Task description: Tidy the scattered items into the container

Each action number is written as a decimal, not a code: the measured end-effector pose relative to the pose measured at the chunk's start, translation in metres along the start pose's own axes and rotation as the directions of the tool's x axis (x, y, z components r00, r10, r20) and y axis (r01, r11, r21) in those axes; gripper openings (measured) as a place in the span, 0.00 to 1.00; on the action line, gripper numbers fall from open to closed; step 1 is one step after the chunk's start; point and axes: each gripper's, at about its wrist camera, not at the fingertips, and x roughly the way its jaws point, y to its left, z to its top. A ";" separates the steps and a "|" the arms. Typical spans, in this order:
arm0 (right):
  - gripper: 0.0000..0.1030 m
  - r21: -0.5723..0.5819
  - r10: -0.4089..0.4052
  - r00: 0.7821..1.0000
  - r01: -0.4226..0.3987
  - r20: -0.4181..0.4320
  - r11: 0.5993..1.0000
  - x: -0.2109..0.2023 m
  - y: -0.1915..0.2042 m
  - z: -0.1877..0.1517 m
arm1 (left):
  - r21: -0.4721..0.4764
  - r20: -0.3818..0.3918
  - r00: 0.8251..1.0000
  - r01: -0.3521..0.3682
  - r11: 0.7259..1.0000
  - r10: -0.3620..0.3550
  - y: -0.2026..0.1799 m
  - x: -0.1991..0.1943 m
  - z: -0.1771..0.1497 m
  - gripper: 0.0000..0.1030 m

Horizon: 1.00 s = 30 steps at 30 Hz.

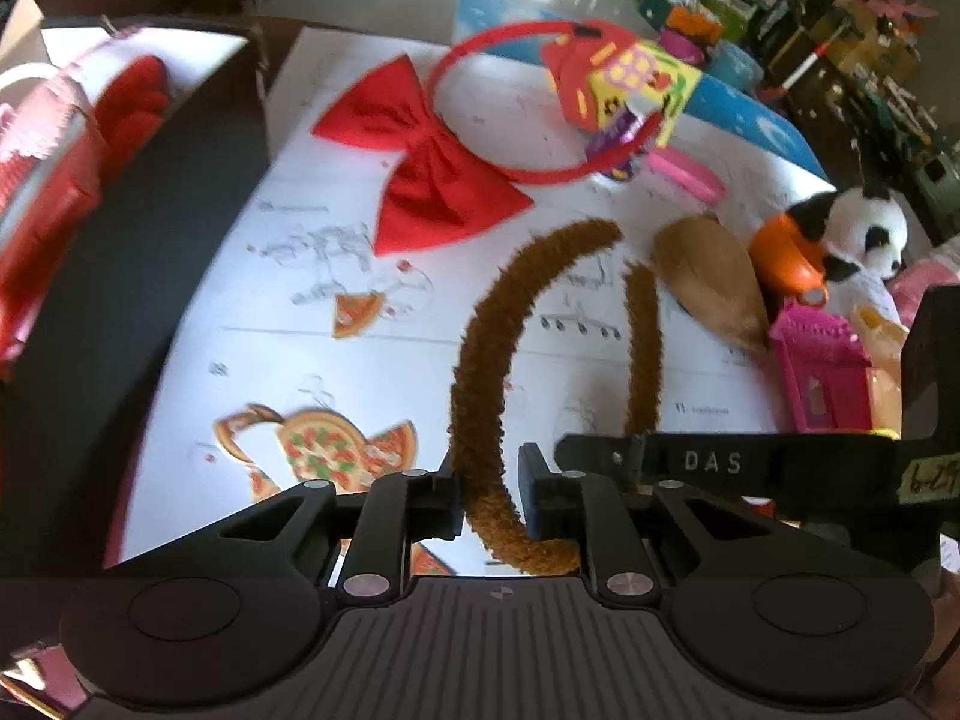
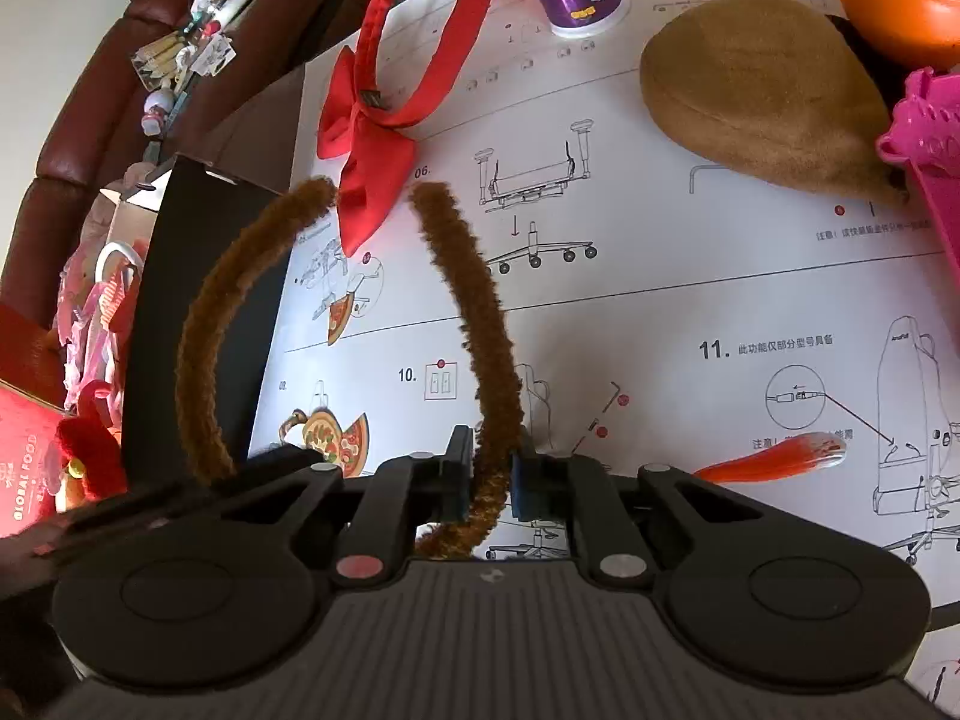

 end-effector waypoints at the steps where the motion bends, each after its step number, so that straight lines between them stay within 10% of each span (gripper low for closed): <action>1: 0.13 0.001 0.004 1.000 -0.004 0.000 1.000 0.000 -0.001 0.000 | 0.007 -0.005 1.000 0.000 1.000 0.000 -0.003 0.002 -0.001 0.26; 6: 0.11 0.000 0.011 1.000 -0.011 0.002 1.000 0.000 -0.003 0.000 | 0.119 0.029 0.986 -0.168 0.978 0.166 -0.018 0.007 -0.009 0.08; 10: 0.11 -0.006 0.019 1.000 -0.019 0.002 1.000 -0.001 -0.005 0.000 | 0.117 0.019 0.987 -0.161 0.980 0.160 -0.011 0.004 -0.010 0.39; 14: 0.16 0.004 0.013 1.000 -0.013 -0.005 1.000 -0.003 -0.007 0.002 | 0.106 0.031 0.978 -0.207 0.973 0.205 -0.001 0.000 -0.011 0.42; 16: 0.16 -0.003 0.005 1.000 -0.005 0.000 1.000 -0.004 -0.007 0.001 | 0.090 0.003 0.985 -0.170 0.981 0.170 0.004 0.002 -0.011 0.11; 19: 0.14 -0.061 -0.024 1.000 0.025 0.009 0.998 -0.004 0.001 -0.002 | 0.107 -0.013 0.986 -0.161 0.981 0.163 0.000 0.010 -0.015 0.08; 25: 0.11 -0.078 -0.023 1.000 0.025 0.019 0.997 -0.004 0.000 -0.003 | 0.106 -0.005 0.975 -0.222 0.969 0.224 0.004 0.020 -0.017 0.50; 30: 0.10 -0.036 0.033 0.999 -0.033 0.016 0.999 -0.003 -0.011 -0.001 | 0.102 -0.006 0.968 -0.250 0.963 0.252 0.006 0.032 -0.009 0.51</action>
